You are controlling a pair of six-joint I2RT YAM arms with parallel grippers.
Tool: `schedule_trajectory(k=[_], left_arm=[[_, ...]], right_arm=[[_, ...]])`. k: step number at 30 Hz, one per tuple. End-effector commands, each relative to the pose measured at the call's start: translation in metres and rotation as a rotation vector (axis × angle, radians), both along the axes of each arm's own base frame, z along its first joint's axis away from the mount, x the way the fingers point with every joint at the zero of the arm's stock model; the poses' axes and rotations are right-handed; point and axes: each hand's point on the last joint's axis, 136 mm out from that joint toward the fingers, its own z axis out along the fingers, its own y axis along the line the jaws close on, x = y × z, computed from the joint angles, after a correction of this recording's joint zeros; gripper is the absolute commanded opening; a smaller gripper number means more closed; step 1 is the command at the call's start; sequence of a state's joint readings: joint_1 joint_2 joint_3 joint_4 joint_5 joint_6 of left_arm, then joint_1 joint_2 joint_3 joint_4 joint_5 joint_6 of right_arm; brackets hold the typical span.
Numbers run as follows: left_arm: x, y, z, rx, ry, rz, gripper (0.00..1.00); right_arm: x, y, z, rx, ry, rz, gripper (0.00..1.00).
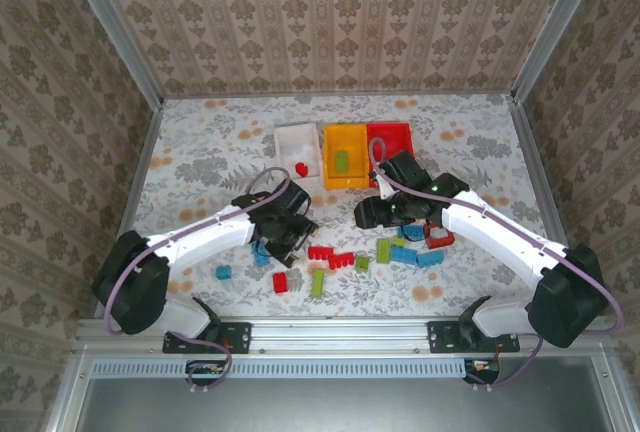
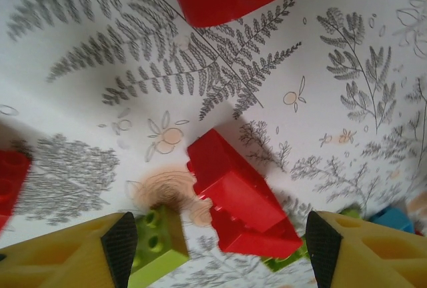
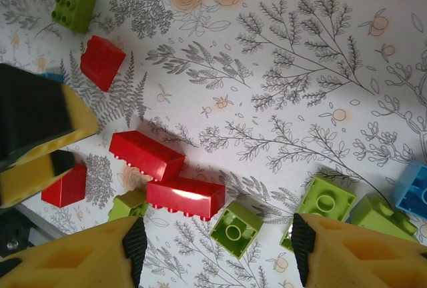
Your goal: Sort the legos into containers by color
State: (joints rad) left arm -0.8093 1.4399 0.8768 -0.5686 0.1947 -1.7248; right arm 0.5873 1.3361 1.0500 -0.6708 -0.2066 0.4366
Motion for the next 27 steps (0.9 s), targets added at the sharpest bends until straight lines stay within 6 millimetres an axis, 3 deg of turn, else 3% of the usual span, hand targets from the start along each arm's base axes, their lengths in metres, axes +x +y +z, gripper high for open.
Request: schedule_trajectory(k=[1,4,9,15,19,23,27], left_arm=[[0.007,-0.027,-0.007,-0.065,0.068,0.121,0.69],[0.007,-0.037,-0.021,-0.079,0.081,0.150,0.66],[0.003,-0.036,-0.039,-0.051,0.120,0.171,0.55],[0.015,-0.032,-0.037,-0.037,0.063,0.178,0.26],[0.041,-0.022,-0.004,0.001,-0.073,0.132,0.16],[0.080,-0.005,0.050,0.110,-0.241,-0.004,0.14],[0.123,0.003,0.080,0.185,-0.350,-0.165,0.15]], right_arm=[[-0.005,0.012,0.017,0.068,-0.031,0.070,0.63],[-0.009,0.012,0.016,0.078,-0.032,0.079,0.64],[-0.011,0.010,0.015,0.079,-0.032,0.075,0.64],[-0.010,0.010,0.013,0.082,-0.032,0.060,0.64],[-0.007,0.008,0.016,0.077,-0.051,0.049,0.64],[0.001,0.006,0.029,0.079,-0.109,0.030,0.64],[0.017,0.011,0.042,0.103,-0.179,0.011,0.65]])
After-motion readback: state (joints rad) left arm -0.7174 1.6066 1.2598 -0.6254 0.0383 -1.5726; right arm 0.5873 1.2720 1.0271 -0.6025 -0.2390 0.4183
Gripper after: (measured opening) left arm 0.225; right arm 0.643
